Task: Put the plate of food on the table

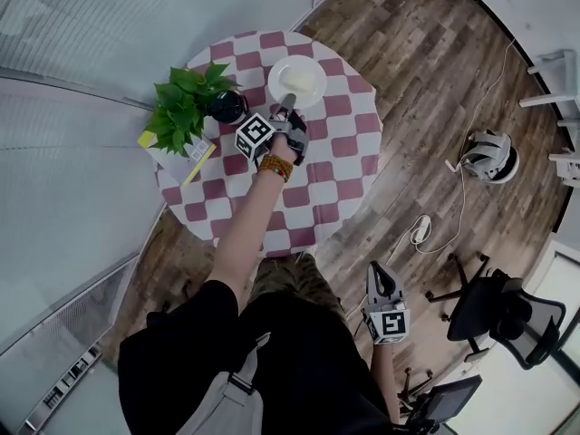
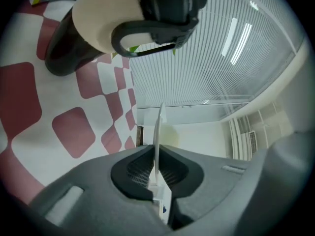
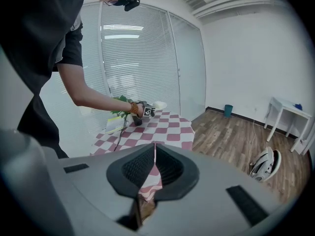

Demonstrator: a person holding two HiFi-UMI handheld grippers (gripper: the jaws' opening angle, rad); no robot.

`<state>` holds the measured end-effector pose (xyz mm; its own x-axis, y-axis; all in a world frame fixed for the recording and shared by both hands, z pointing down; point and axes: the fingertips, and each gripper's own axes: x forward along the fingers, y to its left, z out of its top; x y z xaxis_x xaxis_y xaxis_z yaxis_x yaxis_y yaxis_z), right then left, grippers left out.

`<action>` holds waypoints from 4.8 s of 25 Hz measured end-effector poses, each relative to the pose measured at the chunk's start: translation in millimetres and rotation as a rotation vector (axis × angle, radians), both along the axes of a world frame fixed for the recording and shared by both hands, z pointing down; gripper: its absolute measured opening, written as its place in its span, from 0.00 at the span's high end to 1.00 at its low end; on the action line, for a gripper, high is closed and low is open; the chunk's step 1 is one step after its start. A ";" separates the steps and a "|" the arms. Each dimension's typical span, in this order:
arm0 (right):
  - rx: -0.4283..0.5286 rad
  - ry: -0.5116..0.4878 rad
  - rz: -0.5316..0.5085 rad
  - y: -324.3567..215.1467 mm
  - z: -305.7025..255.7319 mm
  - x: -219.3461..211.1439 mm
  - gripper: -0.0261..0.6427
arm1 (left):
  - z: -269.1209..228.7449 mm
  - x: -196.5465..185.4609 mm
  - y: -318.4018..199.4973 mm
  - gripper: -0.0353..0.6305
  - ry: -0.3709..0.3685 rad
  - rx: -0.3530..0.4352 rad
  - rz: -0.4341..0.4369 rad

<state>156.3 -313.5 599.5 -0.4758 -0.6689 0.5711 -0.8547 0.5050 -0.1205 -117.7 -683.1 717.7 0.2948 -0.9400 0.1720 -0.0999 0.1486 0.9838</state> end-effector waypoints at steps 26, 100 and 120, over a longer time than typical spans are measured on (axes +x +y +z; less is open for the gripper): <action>-0.043 -0.032 0.054 25.8 8.5 -5.2 0.94 | 119.3 -7.6 -24.6 0.91 -0.007 -0.235 -0.060; 0.388 -0.205 -0.477 73.5 -116.8 -200.5 0.94 | -108.9 -81.4 470.0 0.94 -0.626 0.150 0.277; 0.367 -0.144 -0.676 150.8 -117.7 -259.0 0.95 | -190.7 -28.0 520.8 0.94 -1.227 0.649 0.575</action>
<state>-102.7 -162.6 481.8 -0.8999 -0.3414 0.2713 -0.3358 0.9394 0.0683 -145.6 -162.3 527.0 0.6257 -0.7567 0.1893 -0.7798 -0.6134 0.1255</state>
